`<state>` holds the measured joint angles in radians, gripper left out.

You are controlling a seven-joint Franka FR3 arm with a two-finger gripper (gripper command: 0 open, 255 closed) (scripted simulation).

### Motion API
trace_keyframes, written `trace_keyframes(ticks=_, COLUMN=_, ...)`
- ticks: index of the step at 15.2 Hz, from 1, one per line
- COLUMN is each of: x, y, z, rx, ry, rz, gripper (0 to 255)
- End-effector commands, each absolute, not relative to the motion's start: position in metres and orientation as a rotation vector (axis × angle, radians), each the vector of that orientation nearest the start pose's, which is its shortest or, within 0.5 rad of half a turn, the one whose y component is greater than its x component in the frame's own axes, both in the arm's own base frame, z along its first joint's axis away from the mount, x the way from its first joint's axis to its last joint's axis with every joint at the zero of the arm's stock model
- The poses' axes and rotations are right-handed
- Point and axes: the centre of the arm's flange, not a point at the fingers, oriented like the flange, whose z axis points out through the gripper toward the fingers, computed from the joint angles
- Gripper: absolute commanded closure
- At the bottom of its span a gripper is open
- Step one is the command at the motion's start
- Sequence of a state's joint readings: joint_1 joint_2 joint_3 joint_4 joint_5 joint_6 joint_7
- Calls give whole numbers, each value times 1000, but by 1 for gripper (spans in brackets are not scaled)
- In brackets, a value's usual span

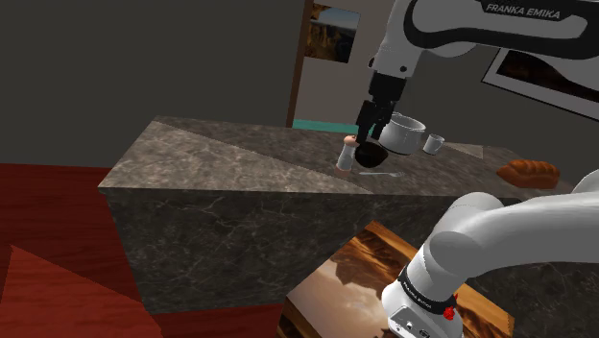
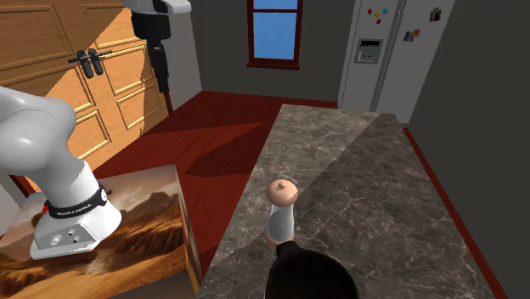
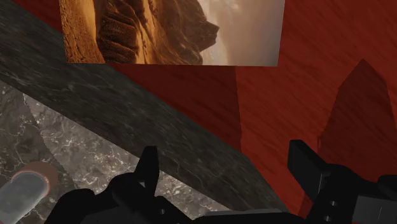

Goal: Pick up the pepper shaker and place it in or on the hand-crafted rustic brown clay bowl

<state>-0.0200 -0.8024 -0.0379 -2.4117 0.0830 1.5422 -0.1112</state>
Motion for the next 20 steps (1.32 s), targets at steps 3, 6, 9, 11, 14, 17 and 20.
trace_keyframes(ticks=3, x=310, y=-28, z=556, rx=-3039, ry=-105, rz=81, gripper=0)
trace_keyframes(ticks=6, x=329, y=-54, z=540, rx=-3062, ry=-113, rz=68, gripper=0)
trace_keyframes(ticks=9, x=348, y=-80, z=524, rx=-3085, ry=-122, rz=56, gripper=0)
trace_keyframes(ticks=11, x=361, y=-98, z=514, rx=-3101, ry=-128, rz=48, gripper=0)
trace_keyframes(ticks=14, x=381, y=-124, z=499, rx=-3124, ry=-137, rz=35, gripper=0)
trace_keyframes(ticks=17, x=401, y=-151, z=486, rx=-3147, ry=-146, rz=22, gripper=0)
trace_keyframes(ticks=20, x=422, y=-178, z=473, rx=-3170, ry=-155, rz=9, gripper=0)
